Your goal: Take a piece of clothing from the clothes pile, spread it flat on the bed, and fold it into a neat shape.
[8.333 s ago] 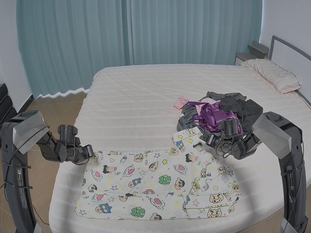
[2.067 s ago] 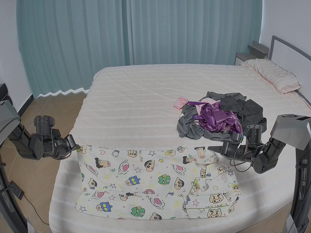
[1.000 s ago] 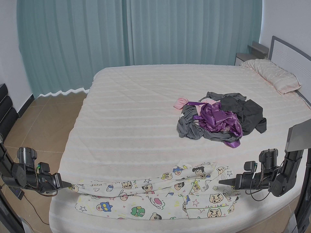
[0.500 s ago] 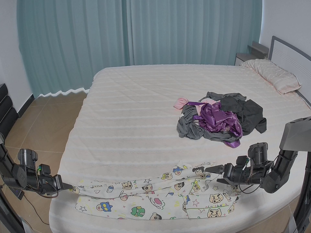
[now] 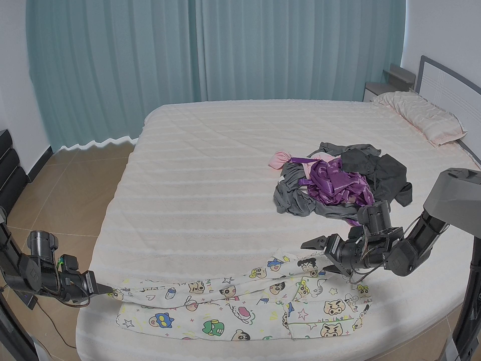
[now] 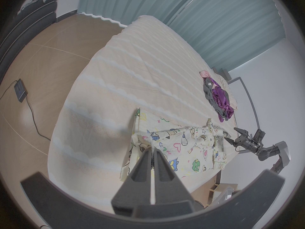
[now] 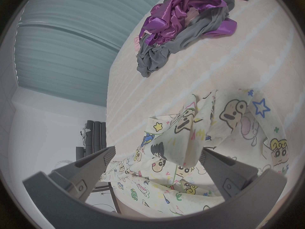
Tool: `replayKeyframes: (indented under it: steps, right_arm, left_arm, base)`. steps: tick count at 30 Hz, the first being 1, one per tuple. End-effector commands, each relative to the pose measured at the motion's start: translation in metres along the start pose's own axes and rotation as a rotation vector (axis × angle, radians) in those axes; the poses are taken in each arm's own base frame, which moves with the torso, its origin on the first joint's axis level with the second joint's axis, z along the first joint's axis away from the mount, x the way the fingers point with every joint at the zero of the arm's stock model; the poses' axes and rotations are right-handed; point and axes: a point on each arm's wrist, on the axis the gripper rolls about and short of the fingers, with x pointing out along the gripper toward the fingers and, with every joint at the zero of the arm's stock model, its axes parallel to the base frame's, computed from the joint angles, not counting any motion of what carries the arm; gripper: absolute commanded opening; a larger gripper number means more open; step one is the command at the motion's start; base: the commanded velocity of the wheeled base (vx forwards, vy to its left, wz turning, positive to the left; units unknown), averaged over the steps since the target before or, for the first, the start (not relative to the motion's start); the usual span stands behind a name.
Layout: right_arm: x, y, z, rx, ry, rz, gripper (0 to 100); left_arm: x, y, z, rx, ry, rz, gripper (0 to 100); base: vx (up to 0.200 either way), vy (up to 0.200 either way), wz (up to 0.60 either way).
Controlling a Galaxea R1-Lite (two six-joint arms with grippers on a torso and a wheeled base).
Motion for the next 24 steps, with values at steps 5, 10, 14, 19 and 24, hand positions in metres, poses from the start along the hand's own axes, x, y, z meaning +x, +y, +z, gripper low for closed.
replayKeyframes:
  steps: [5, 10, 14, 19, 24]
  right_arm:
    - [0.003, 0.004, 0.005, 0.009, 0.012, -0.02, 100]
    - [0.006, 0.005, 0.008, 0.023, 0.032, -0.049, 0]
    - [0.006, 0.005, 0.008, 0.035, 0.054, -0.095, 0]
    - [0.005, 0.007, 0.008, 0.047, 0.081, -0.136, 0]
    - [-0.006, 0.012, 0.009, 0.033, 0.087, -0.139, 0]
  left_arm:
    - [0.0, 0.0, 0.002, 0.013, -0.021, -0.001, 0]
    - [0.0, 0.0, 0.002, 0.018, -0.03, -0.002, 0]
    - [0.0, 0.0, 0.003, 0.02, -0.033, -0.003, 0]
    - [0.0, -0.001, 0.003, 0.021, -0.035, -0.003, 0]
    - [0.0, -0.001, 0.003, 0.023, -0.035, -0.002, 0]
  base:
    - [0.0, 0.0, 0.0]
    - [0.0, 0.0, 0.0]
    - [0.0, 0.0, 0.0]
    - [0.0, 0.0, 0.0]
    - [0.0, 0.0, 0.0]
